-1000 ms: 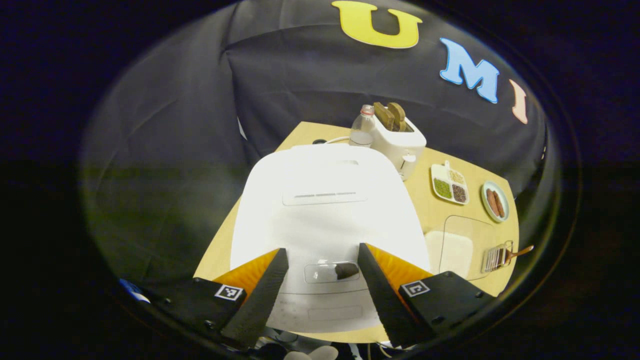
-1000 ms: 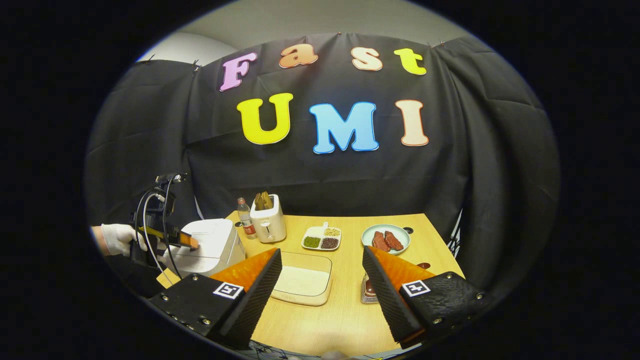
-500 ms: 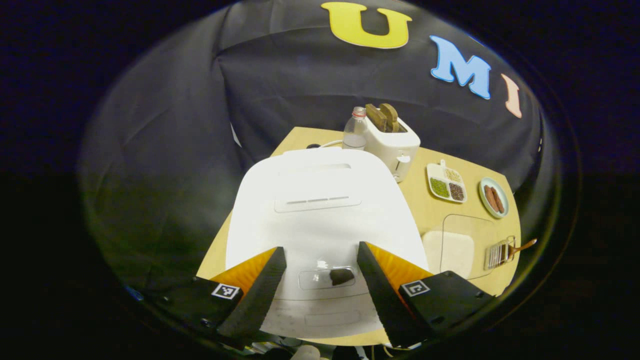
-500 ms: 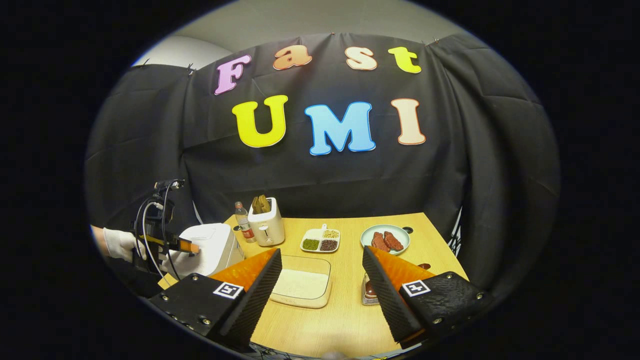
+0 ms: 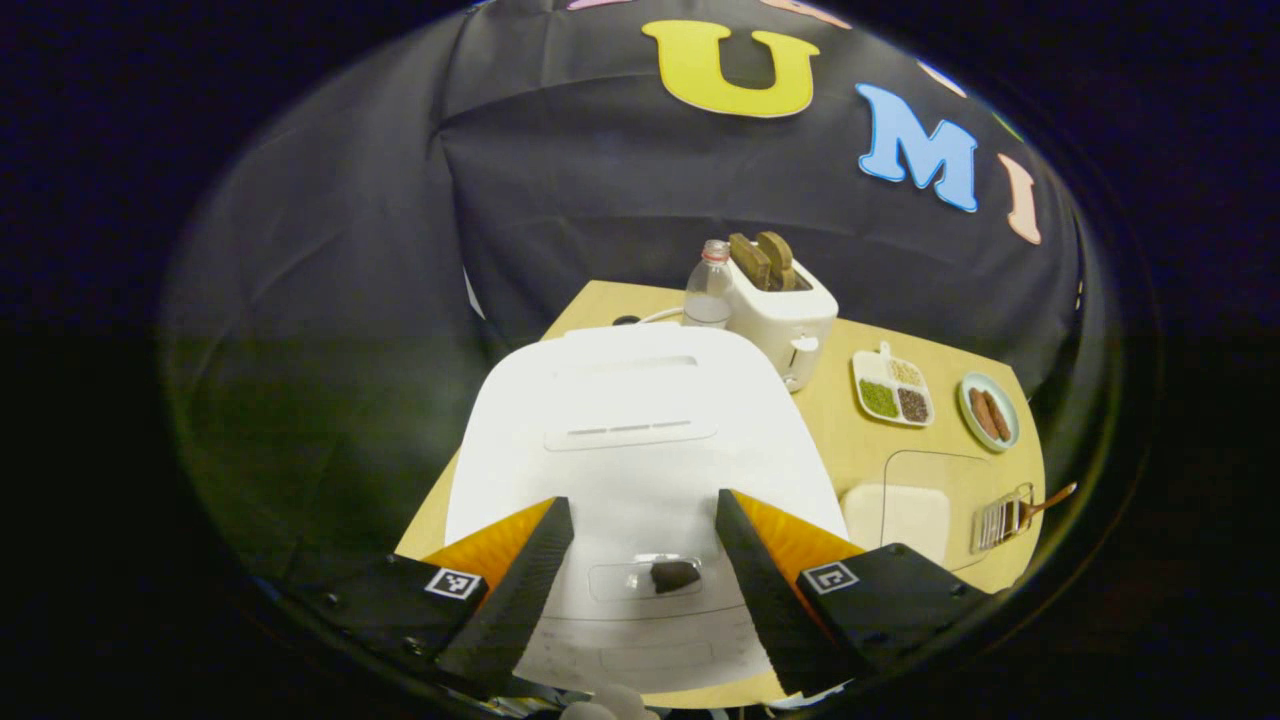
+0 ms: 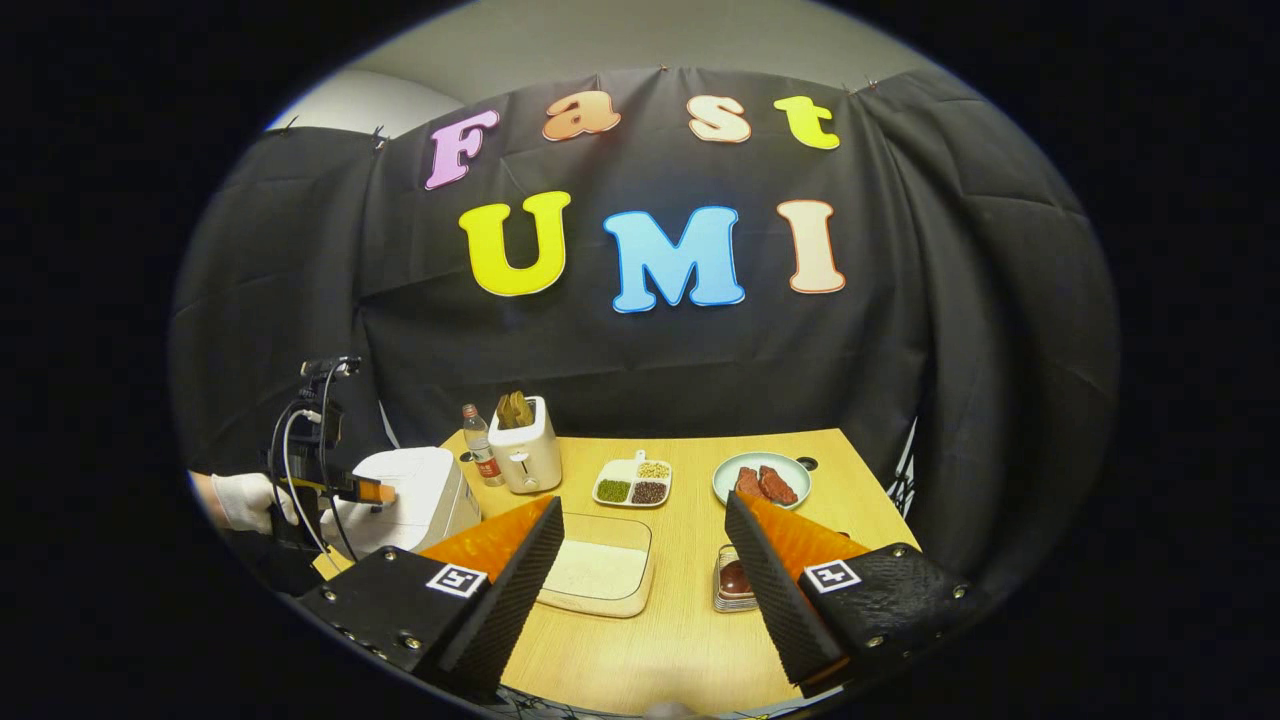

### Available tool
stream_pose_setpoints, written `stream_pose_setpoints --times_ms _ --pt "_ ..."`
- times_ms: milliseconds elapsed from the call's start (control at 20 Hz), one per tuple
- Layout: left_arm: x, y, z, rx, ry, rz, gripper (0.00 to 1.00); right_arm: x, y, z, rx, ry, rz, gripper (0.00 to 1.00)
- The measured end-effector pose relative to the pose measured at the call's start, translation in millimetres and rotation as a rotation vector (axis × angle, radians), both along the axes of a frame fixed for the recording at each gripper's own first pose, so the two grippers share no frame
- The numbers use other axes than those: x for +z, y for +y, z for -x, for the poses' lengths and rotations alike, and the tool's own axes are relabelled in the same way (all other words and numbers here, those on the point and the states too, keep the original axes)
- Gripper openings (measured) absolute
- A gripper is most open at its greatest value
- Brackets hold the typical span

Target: Close the left gripper, press the button to open the rice cooker; take a wooden spoon from the chopstick holder with the right hand, scoop a spoonful of rice and pour it into the rice cooker, then put the wooden spoon back into the chopstick holder.

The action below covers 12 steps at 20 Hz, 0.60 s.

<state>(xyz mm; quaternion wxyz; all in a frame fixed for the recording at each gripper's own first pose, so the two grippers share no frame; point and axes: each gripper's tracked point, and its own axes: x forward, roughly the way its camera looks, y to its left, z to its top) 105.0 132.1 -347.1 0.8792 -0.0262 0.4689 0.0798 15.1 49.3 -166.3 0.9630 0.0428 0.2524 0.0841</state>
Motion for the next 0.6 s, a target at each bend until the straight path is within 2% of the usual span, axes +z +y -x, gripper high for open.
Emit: stream_pose_setpoints --times_ms 150,300,400,450,600 --pt "22.1 0.7 -14.0 -0.016 -0.114 -0.056 1.00 7.2 -1.3 -1.2 -0.004 -0.031 0.008 0.99" --pt "79.7 -12.1 -23.2 -0.029 -0.324 -0.115 1.00 18.8 -6.3 -7.2 -0.034 -0.085 0.017 0.99" --pt "135.2 -23.8 -14.3 -0.041 -0.464 -0.145 0.97 29.5 -5.4 -9.9 -0.041 -0.110 0.026 0.99" --pt "162.9 -33.7 -4.4 -0.047 -0.524 -0.154 0.99 36.2 -7.5 -11.7 -0.047 -0.129 0.030 0.99" --pt "220.4 -64.9 28.7 -0.075 -0.652 -0.113 1.00 60.1 -12.7 -16.9 -0.076 -0.193 0.027 0.99"
